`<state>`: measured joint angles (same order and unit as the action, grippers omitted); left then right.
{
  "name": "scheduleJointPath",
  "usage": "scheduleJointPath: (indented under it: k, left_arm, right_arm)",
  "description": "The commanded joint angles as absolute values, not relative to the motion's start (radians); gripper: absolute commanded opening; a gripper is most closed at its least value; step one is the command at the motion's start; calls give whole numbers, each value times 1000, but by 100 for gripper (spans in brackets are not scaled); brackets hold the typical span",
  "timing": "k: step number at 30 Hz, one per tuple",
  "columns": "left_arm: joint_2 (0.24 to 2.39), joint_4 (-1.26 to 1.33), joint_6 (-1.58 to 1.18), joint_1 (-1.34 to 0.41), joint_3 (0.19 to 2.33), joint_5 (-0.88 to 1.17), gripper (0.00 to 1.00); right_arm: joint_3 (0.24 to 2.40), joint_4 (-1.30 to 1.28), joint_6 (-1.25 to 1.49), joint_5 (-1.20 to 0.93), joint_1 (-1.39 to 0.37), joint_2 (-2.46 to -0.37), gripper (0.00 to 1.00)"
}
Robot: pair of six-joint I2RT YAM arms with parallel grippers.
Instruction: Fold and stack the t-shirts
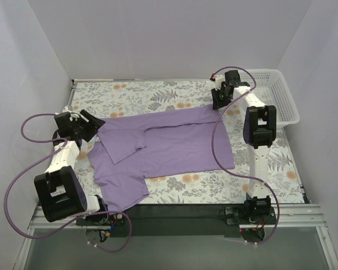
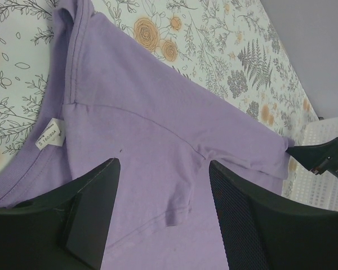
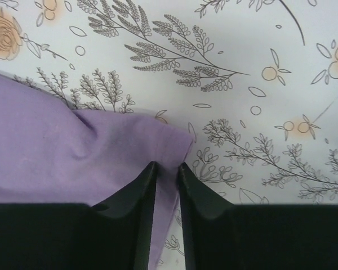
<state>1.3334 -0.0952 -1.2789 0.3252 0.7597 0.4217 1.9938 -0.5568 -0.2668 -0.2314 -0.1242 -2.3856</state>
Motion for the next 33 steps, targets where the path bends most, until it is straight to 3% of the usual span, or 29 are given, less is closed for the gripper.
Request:
scheduleJointPath:
  k: [1,5,14,20,21,22,24,33]
  left_arm:
    - [1285,-78,-1258,325,746,431,63]
    - [1278,-80,-1252,324,744,420,63]
    - [1310,-77,-1253,324,750,429,63]
    - [1302,-74,-1261,325,742,426,63]
    - [1299,-74,-1261,324,741,428,63]
    - [1295,-74,-1265,324,738,436,63]
    - [1281,-72,-1279,324,727,457,63]
    - [1148,-149,-1350,264,680,509,63]
  right_arm:
    - [1988,-561,-256,-319,-120,-2405,27]
    - [2032,-561,-242,-316,-115,-2433,1]
    - [2278,-545,-244,-117,-107,-2540,1]
    - [2263,-483,-288,-5,-106,-2530,3]
    - [2232,-479,-296,-26,-109,-2519,14]
    - [2217,-479,-305,-43,-110,-2508,37]
    - [2147,-477,-351,-101,-118,-2455,57]
    - [1928,-526,-503,-306,-199,-2172,77]
